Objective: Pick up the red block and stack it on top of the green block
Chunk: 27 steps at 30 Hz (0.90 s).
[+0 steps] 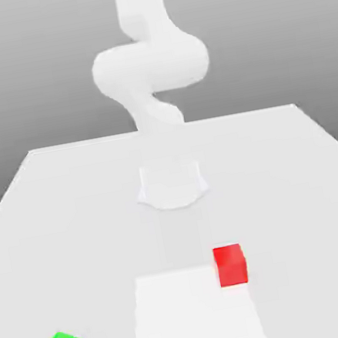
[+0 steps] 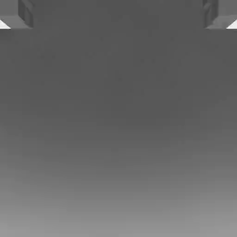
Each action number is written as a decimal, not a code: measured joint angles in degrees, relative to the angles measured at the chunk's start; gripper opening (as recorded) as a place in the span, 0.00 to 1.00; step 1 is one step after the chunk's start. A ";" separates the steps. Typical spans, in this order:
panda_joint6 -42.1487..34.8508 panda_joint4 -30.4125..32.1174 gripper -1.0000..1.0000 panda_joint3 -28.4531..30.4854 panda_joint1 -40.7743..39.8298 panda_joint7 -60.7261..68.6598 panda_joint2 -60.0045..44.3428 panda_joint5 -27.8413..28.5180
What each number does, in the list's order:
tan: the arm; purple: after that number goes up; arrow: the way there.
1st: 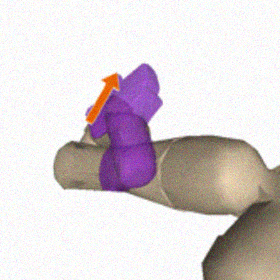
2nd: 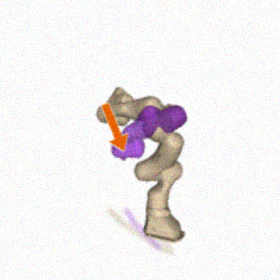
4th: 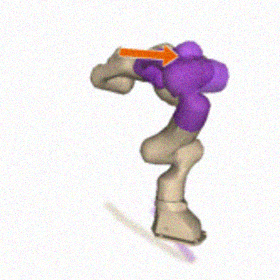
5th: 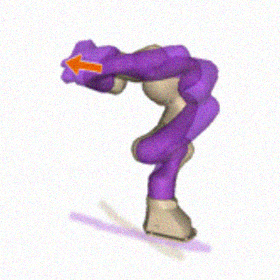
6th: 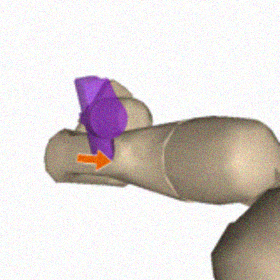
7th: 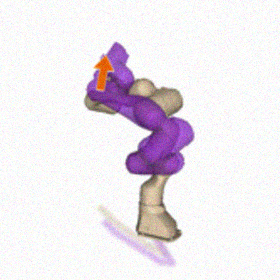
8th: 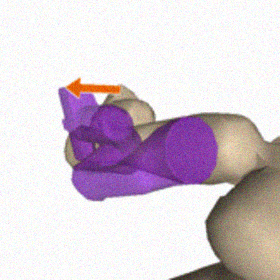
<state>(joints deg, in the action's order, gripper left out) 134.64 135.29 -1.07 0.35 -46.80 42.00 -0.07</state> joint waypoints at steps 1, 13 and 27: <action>1.40 1.67 0.50 -0.54 0.13 -0.44 -1.90 -0.07; 17.91 21.40 0.50 -5.94 2.40 -5.59 -24.79 -1.01; 39.85 28.21 0.00 -2.27 7.54 -14.20 -52.99 6.93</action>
<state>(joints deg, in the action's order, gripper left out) 174.50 163.50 -3.34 7.88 -61.00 -10.99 6.86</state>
